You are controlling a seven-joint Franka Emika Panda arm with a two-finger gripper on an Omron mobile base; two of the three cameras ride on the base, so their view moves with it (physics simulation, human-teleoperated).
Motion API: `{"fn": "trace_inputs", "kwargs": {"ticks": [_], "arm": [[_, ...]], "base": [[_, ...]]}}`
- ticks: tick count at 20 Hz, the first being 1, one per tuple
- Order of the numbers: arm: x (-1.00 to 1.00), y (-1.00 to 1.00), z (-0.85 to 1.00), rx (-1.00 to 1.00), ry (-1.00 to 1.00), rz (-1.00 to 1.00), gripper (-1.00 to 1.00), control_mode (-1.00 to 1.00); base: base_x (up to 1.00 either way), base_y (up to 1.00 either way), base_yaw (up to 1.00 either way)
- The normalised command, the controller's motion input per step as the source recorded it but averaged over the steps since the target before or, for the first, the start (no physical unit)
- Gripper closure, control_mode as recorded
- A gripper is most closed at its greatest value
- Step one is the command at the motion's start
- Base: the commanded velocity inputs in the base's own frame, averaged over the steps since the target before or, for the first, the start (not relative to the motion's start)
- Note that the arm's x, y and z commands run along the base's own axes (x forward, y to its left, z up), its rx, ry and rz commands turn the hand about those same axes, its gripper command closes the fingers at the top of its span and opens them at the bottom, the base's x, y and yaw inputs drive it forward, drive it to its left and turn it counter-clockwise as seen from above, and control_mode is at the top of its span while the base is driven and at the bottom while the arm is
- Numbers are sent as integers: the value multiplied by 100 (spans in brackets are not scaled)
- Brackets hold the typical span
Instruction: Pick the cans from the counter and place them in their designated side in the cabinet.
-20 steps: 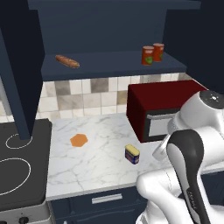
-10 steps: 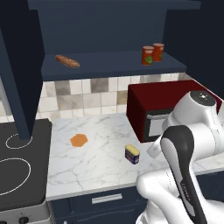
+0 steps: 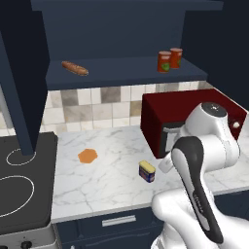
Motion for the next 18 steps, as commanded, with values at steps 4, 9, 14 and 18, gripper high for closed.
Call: {"fn": "trace_inputs", "kwargs": {"ticks": [4, 9, 14, 18], "arm": [[11, 0, -36, 0, -5, 0, -100, -100], [0, 0, -36, 0, -12, -1, -100, -100], [0, 0, -33, 0, -14, -2, -100, -100], [0, 0, -40, 0, -15, -2, -100, -100]], "base": [[0, 0, 0], [0, 0, 0], [0, 0, 0], [0, 0, 0]]}}
